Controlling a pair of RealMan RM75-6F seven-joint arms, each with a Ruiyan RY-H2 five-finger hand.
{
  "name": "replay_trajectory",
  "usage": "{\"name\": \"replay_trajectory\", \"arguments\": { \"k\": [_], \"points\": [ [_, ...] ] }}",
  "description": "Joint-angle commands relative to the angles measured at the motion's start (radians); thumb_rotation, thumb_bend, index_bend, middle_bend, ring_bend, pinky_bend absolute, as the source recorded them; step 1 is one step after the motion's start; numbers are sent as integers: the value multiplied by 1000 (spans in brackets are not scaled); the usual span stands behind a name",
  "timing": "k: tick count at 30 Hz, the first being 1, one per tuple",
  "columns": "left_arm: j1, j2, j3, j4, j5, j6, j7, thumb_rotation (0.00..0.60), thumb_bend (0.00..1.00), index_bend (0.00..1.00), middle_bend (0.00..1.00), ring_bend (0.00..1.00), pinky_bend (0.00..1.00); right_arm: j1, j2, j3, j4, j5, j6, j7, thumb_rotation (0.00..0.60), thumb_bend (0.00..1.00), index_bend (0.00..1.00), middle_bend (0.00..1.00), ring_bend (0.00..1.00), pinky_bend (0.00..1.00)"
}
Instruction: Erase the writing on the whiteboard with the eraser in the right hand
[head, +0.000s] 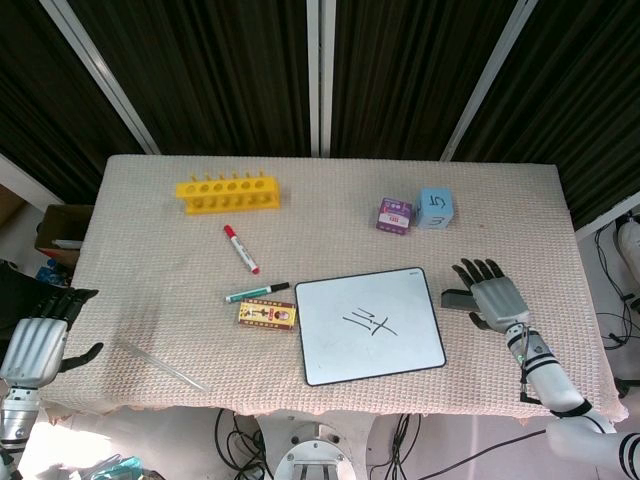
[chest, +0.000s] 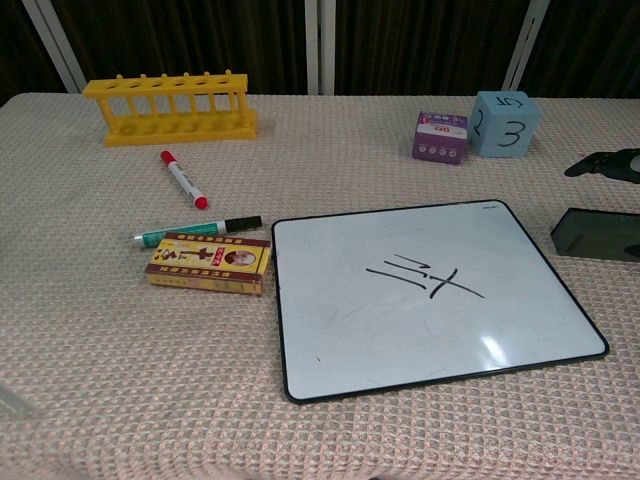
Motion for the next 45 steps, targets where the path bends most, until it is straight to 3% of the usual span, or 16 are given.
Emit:
{"name": "replay_trajectory", "arguments": {
  "k": [1, 22, 45],
  "points": [
    [2, -1, 1, 0, -2, 0, -1, 589, 157, 186, 203, 152, 254, 2, -1, 1, -1, 3, 0, -2, 600, 236, 0, 0, 0, 0],
    [-3, -7, 2, 4, -2, -15, -1, 591, 157, 198, 203, 152, 254, 20, 16, -6, -16, 25, -11, -22, 600, 237, 0, 0, 0, 0],
    [-1, -3, -1, 28, -1, -5, -32, 593, 157, 212, 203, 152, 254, 88, -46, 48, 59, 84, -18, -66, 600, 290, 0, 0, 0, 0]
  ]
}}
